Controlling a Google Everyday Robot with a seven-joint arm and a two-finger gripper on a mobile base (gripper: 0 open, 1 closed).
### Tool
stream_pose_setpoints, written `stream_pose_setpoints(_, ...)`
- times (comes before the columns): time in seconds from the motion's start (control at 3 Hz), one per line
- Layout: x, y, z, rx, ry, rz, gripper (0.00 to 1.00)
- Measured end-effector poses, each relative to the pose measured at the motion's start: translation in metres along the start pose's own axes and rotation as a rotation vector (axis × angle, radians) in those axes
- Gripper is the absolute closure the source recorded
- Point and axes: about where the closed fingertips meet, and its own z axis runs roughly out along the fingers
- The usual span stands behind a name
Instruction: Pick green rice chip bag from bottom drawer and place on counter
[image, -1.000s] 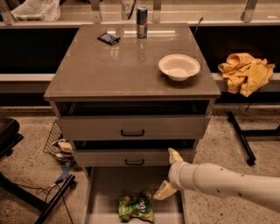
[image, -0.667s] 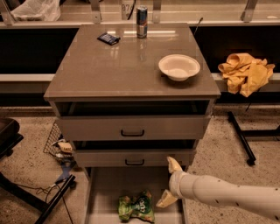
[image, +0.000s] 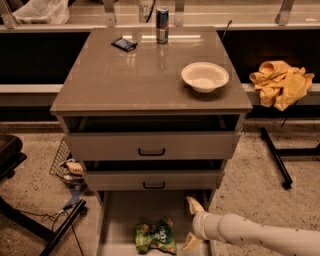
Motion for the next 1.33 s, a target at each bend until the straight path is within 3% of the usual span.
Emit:
stream_pose_setpoints(0.33,0.031,0.030,0.039,-0.072,-0.008,0.032,0.00)
stream_pose_setpoints(0.67,0.030,0.030,0.043,-0.077,-0.010,0.029,0.00)
stream_pose_setpoints(1.33,0.022,0.042,0.150,-0.232,-0.067,-0.033,0.00)
